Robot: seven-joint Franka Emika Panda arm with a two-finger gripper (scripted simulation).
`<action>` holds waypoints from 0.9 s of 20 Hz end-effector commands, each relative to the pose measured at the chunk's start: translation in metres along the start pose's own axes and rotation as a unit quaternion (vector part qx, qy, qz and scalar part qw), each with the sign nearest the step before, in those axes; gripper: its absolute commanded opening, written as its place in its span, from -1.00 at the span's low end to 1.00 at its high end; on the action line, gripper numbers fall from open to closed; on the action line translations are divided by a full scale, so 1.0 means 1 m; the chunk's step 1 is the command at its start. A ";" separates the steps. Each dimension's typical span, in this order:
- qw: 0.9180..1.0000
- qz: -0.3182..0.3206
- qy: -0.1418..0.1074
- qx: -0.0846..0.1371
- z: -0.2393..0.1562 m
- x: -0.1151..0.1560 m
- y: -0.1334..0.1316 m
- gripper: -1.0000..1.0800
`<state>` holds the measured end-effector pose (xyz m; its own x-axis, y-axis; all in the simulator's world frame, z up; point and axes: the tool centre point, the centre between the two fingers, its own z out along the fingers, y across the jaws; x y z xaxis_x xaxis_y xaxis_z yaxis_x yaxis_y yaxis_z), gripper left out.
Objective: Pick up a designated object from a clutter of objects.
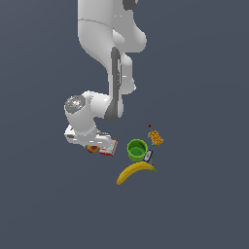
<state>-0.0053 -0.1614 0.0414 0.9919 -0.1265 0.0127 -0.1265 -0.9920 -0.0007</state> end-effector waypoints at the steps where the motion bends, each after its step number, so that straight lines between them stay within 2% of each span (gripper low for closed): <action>1: 1.000 0.002 -0.001 -0.001 0.000 -0.001 0.001 -1.00; 9: 1.000 0.002 -0.001 -0.001 -0.024 0.002 -0.023 -1.00; 18: 1.000 0.003 -0.002 -0.001 -0.091 0.010 -0.086 -1.00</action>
<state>0.0113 -0.0896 0.1186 0.9913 -0.1317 0.0074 -0.1317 -0.9913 0.0011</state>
